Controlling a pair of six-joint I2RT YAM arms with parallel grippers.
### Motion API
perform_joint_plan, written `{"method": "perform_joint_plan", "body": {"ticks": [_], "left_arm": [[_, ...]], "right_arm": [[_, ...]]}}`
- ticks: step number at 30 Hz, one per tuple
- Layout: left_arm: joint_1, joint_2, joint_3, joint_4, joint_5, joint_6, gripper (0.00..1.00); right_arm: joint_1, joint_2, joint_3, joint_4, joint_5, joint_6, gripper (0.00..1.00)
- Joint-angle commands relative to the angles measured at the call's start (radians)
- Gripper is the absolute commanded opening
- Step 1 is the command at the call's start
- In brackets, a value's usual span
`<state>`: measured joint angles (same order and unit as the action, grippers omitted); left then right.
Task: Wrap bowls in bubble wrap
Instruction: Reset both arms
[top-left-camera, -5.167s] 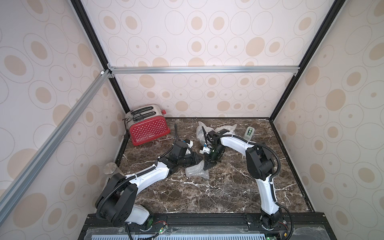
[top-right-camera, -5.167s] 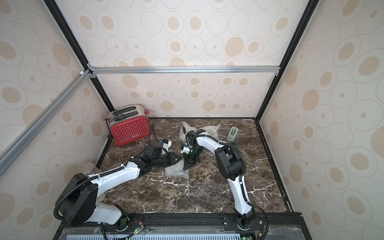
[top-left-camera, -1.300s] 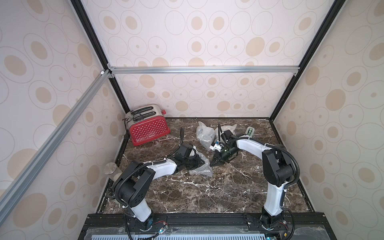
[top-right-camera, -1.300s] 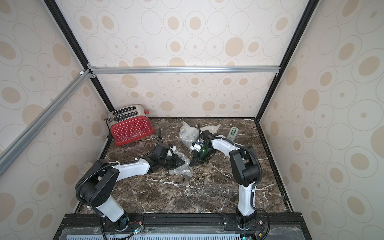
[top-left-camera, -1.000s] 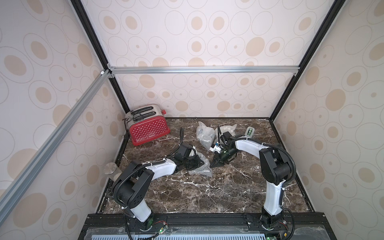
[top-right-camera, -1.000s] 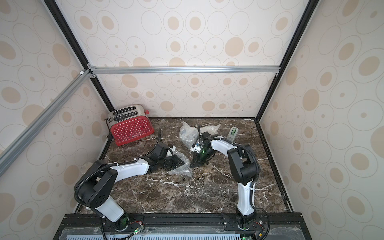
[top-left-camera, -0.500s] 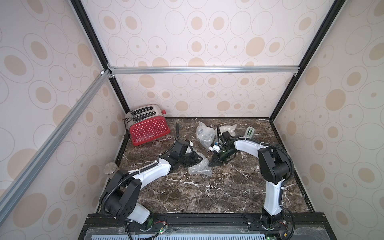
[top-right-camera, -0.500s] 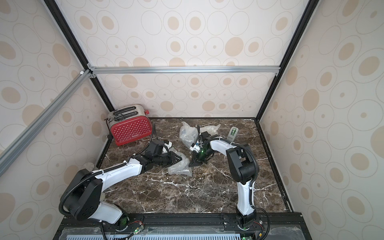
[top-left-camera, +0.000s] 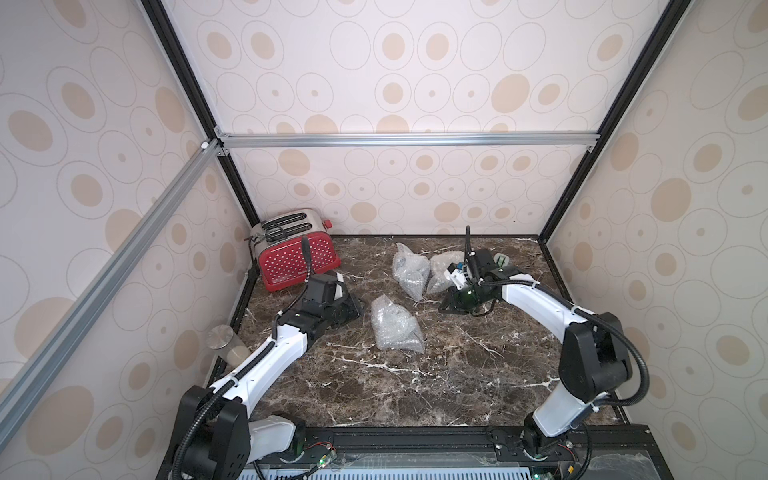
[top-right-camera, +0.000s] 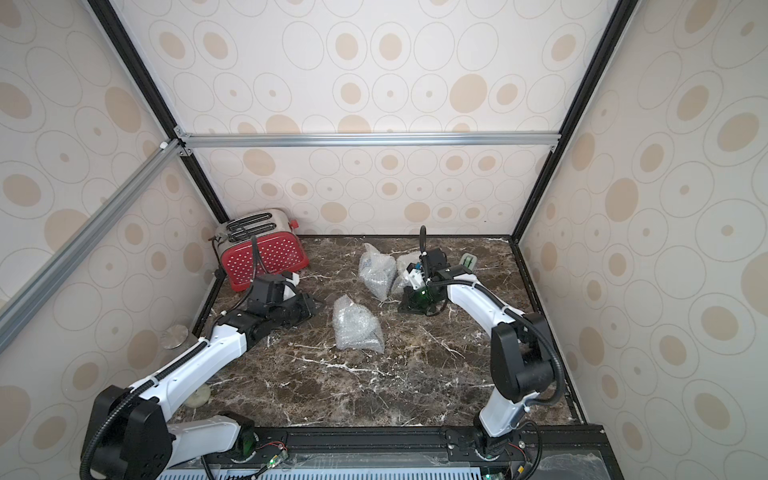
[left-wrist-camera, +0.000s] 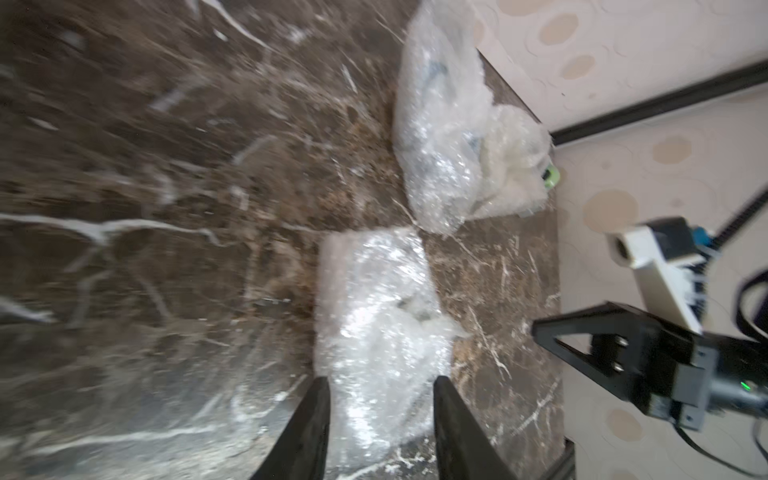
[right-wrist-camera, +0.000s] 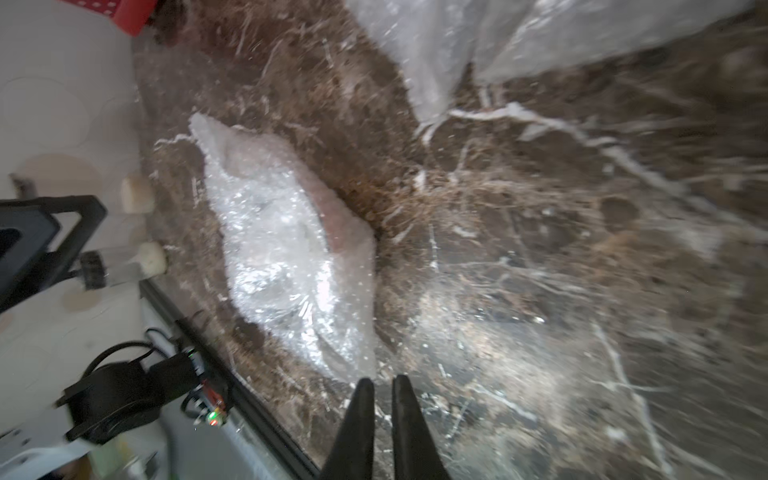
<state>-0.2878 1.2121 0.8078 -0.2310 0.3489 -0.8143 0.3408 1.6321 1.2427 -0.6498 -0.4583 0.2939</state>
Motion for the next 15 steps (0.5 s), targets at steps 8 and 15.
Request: {"method": "perform_joint_plan", "body": {"ticks": [8,15], "left_arm": [[0.224,-0.251,-0.053,-0.222,-0.401,0.106,0.72],[0.238,-0.322,-0.114,-0.207,-0.739,0.13,0.99]], "right_arm": [[-0.151,-0.385,-0.301,0.26,0.479,0.097,0.46],[-0.257,-0.494,-0.452,0.367,0.816,0.185,0.88]]}}
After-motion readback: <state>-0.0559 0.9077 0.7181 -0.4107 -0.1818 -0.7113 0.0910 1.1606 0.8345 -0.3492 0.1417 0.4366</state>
